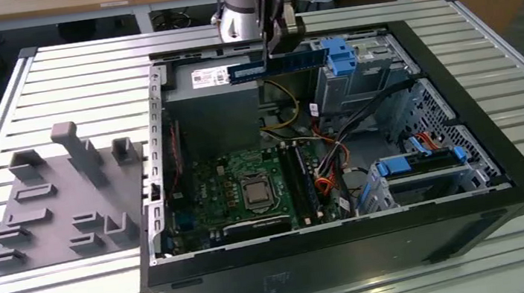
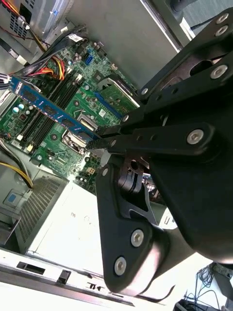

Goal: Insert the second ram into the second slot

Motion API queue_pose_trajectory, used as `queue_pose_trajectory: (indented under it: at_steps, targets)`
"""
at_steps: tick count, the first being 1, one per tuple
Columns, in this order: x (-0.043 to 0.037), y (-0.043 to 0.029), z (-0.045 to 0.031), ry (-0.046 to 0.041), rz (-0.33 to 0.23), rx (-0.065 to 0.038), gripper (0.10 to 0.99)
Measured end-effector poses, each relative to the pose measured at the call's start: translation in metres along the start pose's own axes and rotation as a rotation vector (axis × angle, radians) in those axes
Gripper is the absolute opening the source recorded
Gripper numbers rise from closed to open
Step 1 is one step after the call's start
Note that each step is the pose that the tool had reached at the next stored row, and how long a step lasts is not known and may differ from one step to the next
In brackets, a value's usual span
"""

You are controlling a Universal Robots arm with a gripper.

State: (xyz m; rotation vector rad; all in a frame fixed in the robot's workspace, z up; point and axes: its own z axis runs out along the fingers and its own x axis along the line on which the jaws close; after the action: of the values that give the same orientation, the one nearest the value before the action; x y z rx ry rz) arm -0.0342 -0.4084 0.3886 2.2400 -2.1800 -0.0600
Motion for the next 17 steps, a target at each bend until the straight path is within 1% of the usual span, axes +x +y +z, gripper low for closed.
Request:
queue_pose_trajectory:
  at_steps: [5, 17]
  targets:
    - [0.0056, 0.0001, -0.0001, 0.0004, 0.0, 0.0, 0.137]
    - [0.0114, 0.0003, -0.0002, 0.0006, 0.0, 0.0, 0.137]
